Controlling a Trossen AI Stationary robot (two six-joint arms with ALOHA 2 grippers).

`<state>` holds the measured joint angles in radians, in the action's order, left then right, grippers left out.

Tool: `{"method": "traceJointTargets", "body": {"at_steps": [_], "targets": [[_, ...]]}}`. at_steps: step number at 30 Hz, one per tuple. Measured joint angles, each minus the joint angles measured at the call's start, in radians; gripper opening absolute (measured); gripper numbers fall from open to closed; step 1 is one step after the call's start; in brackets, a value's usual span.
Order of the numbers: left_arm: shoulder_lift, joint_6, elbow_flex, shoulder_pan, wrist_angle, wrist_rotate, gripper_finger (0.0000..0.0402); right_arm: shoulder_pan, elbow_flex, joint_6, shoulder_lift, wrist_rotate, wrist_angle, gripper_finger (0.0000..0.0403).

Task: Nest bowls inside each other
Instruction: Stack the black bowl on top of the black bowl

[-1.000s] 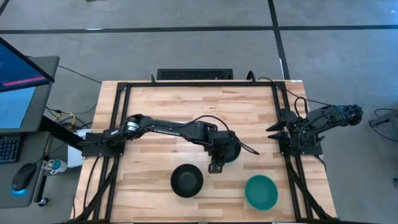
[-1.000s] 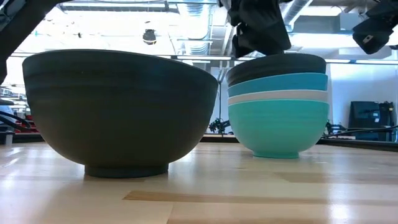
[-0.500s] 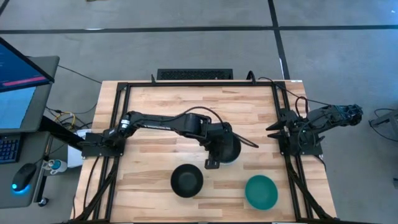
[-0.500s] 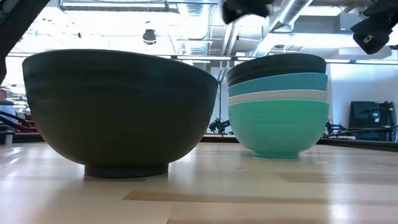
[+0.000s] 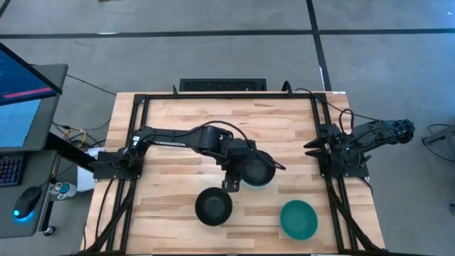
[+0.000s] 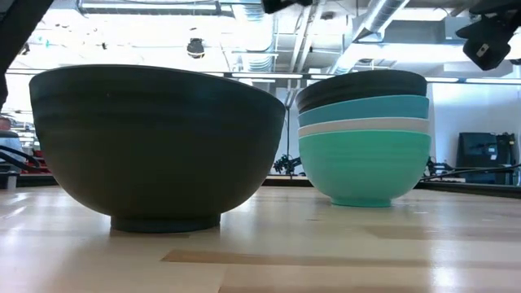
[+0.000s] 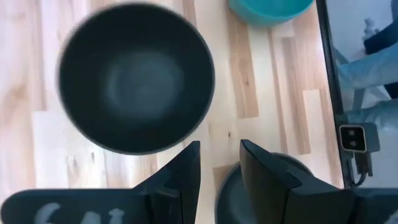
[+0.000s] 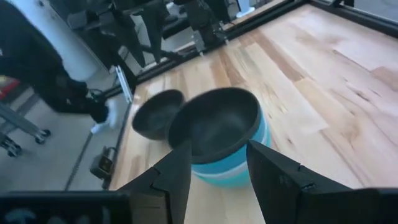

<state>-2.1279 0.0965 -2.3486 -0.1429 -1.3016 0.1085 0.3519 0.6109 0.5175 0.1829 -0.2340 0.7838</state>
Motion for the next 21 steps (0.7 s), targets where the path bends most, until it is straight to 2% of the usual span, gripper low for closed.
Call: {"method": "traceJointTargets", "body": {"at_steps": [5, 11, 15, 18, 21], "targets": [[0.082, 0.021, 0.0, 0.005, 0.015, -0.014, 0.0103, 0.0, 0.0, 0.006, 0.0, 0.0, -0.026, 0.0177], [0.255, 0.062, -0.002, 0.004, 0.028, -0.21, 0.0103, 0.0, 0.0, 0.006, 0.0, 0.0, -0.027, 0.0177], [0.358, 0.125, -0.002, 0.001, 0.032, -0.28, 0.0103, 0.0, 0.0, 0.006, 0.0, 0.0, -0.036, 0.0177], [0.405, 0.155, -0.002, -0.018, -0.031, -0.348, 0.0103, 0.0, 0.0, 0.006, 0.0, 0.0, -0.047, 0.0177], [0.412, 0.173, -0.002, -0.034, -0.195, -0.361, 0.0103, 0.0, 0.0, 0.002, 0.001, 0.0, -0.073, 0.0177]]}}
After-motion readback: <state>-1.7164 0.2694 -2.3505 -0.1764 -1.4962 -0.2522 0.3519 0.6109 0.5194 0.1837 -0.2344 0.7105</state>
